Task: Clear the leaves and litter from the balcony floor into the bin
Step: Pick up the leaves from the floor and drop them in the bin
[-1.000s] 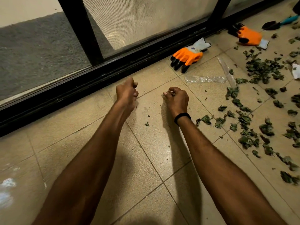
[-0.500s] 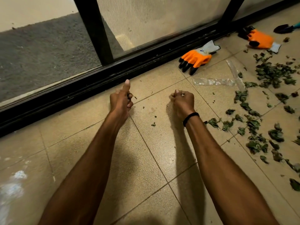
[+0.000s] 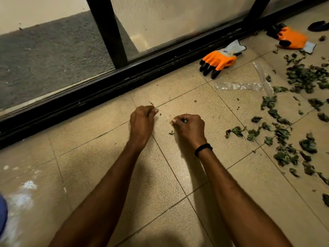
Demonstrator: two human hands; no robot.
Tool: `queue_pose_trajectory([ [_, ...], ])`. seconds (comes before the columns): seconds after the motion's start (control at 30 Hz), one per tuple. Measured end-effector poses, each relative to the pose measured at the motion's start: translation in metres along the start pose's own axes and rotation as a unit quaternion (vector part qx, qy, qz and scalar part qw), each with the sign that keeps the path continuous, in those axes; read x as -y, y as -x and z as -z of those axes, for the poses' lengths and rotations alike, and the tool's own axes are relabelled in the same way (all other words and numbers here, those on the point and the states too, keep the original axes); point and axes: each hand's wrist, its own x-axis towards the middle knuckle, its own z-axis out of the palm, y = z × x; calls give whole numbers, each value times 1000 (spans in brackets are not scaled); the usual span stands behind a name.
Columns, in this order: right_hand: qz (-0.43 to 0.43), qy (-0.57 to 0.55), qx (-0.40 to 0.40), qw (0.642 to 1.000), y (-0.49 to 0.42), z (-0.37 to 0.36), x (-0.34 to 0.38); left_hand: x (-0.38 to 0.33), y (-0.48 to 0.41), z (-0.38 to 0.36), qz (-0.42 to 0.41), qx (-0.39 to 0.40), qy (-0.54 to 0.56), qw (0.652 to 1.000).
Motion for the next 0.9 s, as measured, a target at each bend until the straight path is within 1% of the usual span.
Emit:
queue_pose_trajectory([
  [0.1,74,75,-34,994,12,-11,-5,7,11,-12,-36,3,-59,998],
  [0.2,97,122,-47,987,14,-18,-10,10,15,-20,-59,3,-109,992],
  [0.27,84,127,-42,987,12,-19,-11,10,15,-23,-83,-3,-138,987],
  [0.33,37,78,-64,994,4,-13,-10,7,13,-26,-95,-12,-154,983],
  [0.37,-1,40,-84,996,-3,-7,-9,7,11,-28,-93,-12,-157,983],
  [0.43,-81,-28,-123,989,-19,8,-9,5,5,-29,-74,-14,-150,986],
  [0.47,-105,-44,-141,983,-29,15,-10,4,2,-29,-55,-15,-138,989],
  [0.53,-121,-34,-163,979,-45,28,-12,-4,-2,-25,-4,-30,-89,996],
  [0.57,-116,-18,-168,979,-51,32,-11,-9,-4,-21,40,-38,-45,997],
  [0.6,-99,-1,-170,980,-56,34,-10,-15,-7,-15,103,-41,23,994],
  [0.63,-81,18,-168,982,-59,34,-9,-21,-11,-9,182,-41,118,975],
  [0.67,-58,34,-165,984,-61,34,-9,-25,-15,-2,266,-39,229,936],
  [0.7,-38,54,-159,985,-63,32,-8,-25,-21,5,339,-36,342,876],
  [0.73,-18,76,-154,985,-64,30,-9,-23,-26,11,391,-29,448,803],
  [0.77,-6,99,-151,984,-63,29,-9,-19,-31,17,421,-21,534,733],
  [0.8,1,115,-149,982,-65,27,-9,-14,-34,21,431,-11,594,679],
  [0.83,0,122,-146,982,-67,25,-9,-7,-37,24,431,-5,630,646],
  [0.87,-2,127,-138,982,-68,24,-9,-5,-38,26,428,0,650,627],
  [0.9,-12,137,-126,982,-68,22,-7,-1,-40,28,425,3,660,619],
])
